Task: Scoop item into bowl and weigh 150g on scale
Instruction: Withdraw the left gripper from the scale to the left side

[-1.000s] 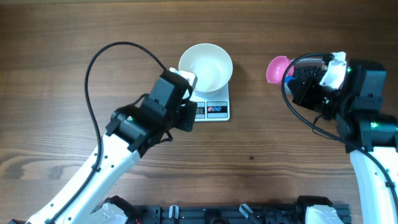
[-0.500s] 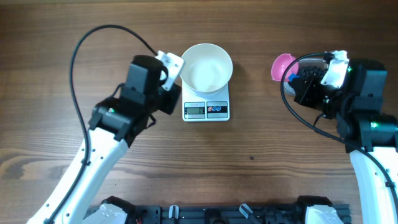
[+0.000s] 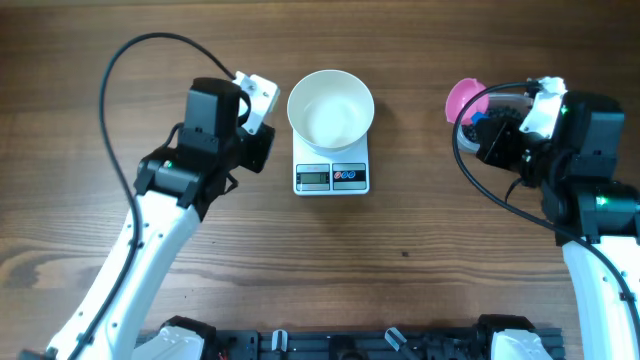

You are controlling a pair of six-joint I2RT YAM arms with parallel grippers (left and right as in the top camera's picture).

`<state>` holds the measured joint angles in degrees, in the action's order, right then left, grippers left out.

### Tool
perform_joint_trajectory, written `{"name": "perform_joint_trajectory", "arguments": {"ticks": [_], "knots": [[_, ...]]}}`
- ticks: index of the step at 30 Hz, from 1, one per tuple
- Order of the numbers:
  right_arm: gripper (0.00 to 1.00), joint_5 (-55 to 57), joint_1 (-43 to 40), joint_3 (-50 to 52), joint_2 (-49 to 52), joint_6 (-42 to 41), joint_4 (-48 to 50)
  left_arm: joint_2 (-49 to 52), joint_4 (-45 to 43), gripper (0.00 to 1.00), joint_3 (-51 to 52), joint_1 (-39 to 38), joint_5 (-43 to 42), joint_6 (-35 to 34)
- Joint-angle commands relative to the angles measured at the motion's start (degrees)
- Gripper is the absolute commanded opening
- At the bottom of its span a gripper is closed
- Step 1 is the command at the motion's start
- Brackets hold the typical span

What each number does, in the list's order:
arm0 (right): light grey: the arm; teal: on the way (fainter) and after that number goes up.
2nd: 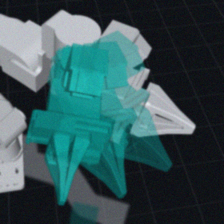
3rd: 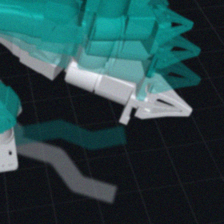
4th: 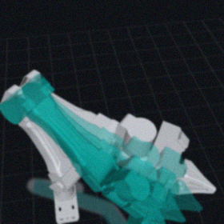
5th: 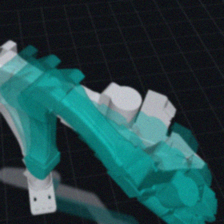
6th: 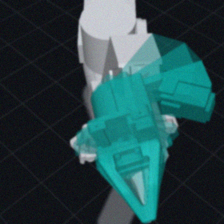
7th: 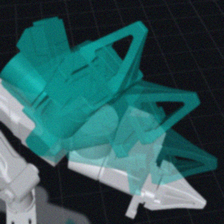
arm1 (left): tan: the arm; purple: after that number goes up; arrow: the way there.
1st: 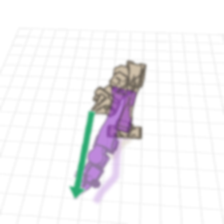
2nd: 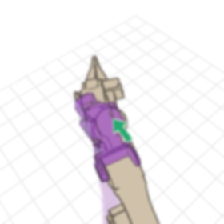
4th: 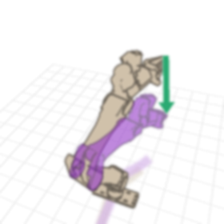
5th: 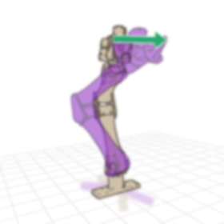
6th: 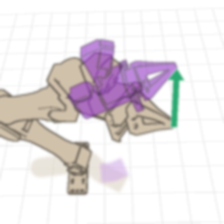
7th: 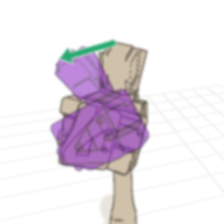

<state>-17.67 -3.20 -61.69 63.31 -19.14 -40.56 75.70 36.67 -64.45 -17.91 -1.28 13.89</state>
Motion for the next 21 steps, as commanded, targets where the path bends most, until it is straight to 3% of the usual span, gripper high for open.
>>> {"name": "perform_joint_trajectory", "arguments": {"ticks": [1, 9, 16, 21], "knots": [[0.04, 1.88, -0.2, -1.22, 0.0, 1.05, 2.34, 2.47, 0.0, 0.04, 0.37, 0.31, -2.12, 2.43], [0.04, 5.88, -0.2, -1.22, 4.2, 4.87, 10.05, 4.72, -0.55, 0.04, 0.37, 1.07, -2.08, 2.4], [0.04, 5.86, -0.2, -1.22, 10.58, 14.49, 15.87, 6.1, -1.22, 0.04, 0.39, 2.64, -1.88, 2.4], [0.04, 0.24, -0.2, -1.22, 13.22, 13.97, 19.17, 7.23, -4.35, 0.04, 0.37, 2.93, -1.92, 2.16]]}}
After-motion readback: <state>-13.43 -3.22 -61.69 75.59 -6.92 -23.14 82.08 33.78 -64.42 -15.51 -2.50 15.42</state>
